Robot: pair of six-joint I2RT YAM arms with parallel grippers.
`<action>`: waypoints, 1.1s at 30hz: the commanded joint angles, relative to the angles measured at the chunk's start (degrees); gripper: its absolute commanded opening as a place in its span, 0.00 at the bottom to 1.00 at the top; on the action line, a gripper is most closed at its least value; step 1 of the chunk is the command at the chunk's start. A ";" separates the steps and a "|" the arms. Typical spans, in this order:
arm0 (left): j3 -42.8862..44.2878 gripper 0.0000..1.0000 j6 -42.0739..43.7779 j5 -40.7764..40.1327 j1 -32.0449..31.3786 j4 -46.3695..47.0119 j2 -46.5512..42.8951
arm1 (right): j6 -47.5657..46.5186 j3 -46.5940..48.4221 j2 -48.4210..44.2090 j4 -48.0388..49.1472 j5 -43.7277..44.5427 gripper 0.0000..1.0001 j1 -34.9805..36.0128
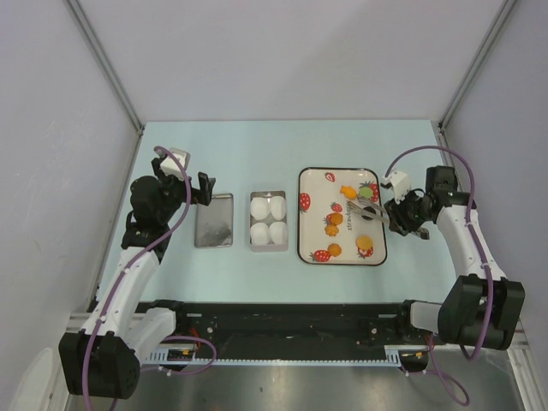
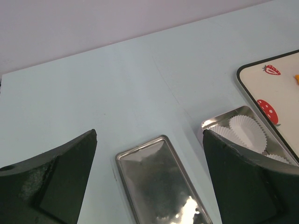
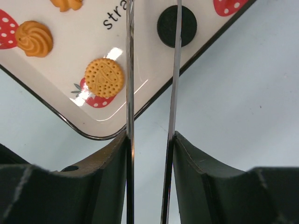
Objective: Pack the cookies
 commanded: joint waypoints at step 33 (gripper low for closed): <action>0.15 1.00 -0.18 0.80 -0.30 1.07 -0.01 | 1.04 2.70 -0.97 -1.26 1.48 0.48 -1.59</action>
